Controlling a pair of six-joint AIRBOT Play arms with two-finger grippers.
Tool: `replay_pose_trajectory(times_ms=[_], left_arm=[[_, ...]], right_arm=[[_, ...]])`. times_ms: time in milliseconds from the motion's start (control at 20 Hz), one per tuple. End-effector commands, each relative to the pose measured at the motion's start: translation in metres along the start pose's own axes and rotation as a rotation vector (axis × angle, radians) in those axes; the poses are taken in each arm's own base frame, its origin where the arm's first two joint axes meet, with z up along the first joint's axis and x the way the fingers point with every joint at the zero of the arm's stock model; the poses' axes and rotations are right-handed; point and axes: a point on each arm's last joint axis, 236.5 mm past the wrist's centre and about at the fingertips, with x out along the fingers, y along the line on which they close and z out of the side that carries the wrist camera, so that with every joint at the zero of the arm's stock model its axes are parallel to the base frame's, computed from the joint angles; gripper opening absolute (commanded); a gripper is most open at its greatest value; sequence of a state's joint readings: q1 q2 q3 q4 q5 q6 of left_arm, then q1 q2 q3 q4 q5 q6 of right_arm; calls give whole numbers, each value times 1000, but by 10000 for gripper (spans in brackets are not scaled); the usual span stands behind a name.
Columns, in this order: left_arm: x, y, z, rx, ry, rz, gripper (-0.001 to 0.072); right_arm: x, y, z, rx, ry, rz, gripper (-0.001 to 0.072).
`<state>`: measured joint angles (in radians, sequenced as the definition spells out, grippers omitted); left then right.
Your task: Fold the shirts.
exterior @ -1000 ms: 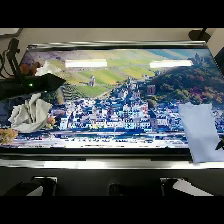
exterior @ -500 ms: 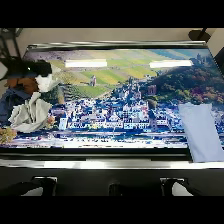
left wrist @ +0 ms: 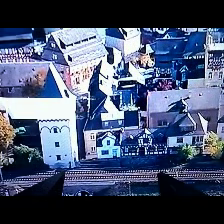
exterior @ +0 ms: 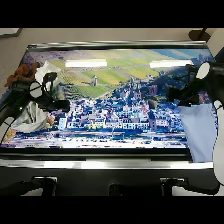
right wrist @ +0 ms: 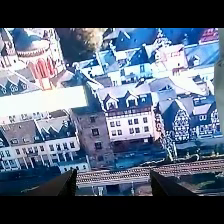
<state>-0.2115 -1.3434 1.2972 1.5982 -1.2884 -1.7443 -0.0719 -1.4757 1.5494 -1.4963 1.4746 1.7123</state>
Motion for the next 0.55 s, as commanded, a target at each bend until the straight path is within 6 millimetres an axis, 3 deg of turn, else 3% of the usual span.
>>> replay_pose_trajectory(times_ms=[0, 500], left_arm=[[7, -3, -5, -3, 2, -4, 653], [7, -3, -5, -3, 2, -4, 653]], right_arm=[[8, 6, -14, -14, 70, 0, 543], [8, 6, -13, -13, 64, 1, 543]])
